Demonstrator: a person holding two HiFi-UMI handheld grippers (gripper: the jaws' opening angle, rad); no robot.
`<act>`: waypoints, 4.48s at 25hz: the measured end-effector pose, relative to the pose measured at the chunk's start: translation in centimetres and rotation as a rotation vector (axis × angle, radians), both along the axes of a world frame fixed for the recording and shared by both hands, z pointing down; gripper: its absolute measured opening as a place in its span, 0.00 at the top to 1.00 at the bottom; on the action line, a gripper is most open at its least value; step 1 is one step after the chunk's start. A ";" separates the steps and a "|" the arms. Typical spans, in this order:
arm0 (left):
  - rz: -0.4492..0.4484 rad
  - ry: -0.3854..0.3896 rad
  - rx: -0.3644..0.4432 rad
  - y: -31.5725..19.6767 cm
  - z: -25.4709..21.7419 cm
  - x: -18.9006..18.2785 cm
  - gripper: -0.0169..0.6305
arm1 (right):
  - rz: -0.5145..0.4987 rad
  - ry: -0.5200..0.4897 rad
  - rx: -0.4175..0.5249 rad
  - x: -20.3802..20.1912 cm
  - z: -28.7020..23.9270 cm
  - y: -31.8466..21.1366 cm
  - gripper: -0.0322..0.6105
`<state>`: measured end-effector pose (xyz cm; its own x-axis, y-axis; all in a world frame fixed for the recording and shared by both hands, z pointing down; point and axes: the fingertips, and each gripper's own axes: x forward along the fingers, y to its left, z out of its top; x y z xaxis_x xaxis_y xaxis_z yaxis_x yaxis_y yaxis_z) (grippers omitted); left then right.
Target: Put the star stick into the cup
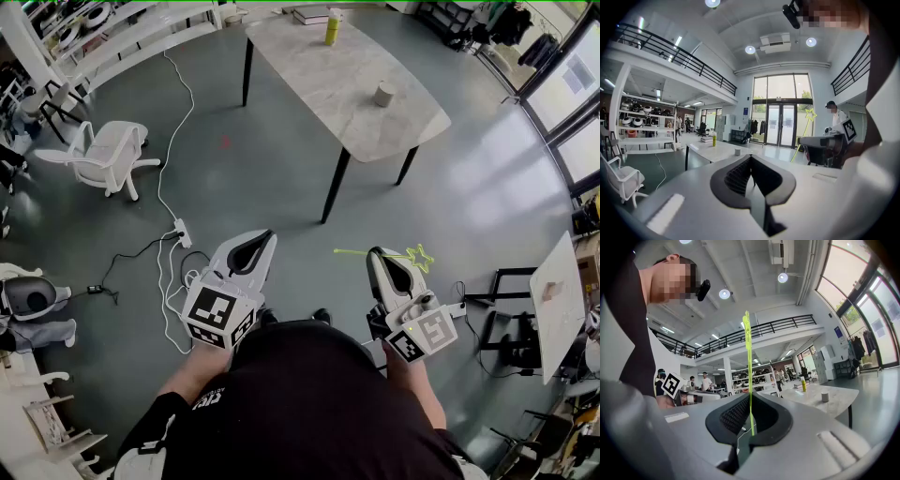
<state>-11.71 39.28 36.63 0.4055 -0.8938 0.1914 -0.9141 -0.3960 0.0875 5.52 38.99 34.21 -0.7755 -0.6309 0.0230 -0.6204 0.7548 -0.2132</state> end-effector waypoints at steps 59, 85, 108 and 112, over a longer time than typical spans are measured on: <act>-0.017 0.024 -0.077 -21.1 2.7 -0.1 0.97 | -0.085 -0.110 -0.187 -1.0 4.0 -21.5 0.91; 0.122 -0.004 -0.036 -48.2 3.0 -0.4 0.97 | 0.092 -0.102 -0.222 -0.4 6.4 -45.0 0.91; 0.248 0.027 -0.100 -60.3 4.9 4.4 0.97 | 0.228 -0.077 -0.272 4.4 8.1 -58.7 0.91; 0.235 0.064 -0.132 -61.8 5.0 6.7 0.97 | 0.214 -0.082 -0.259 6.4 8.0 -61.5 0.91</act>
<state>-5.02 -22.50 41.66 0.6138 -0.7428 0.2674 -0.7894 -0.5779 0.2069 11.90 -22.54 42.16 -0.6323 -0.7608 0.1465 -0.7315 0.5239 -0.4363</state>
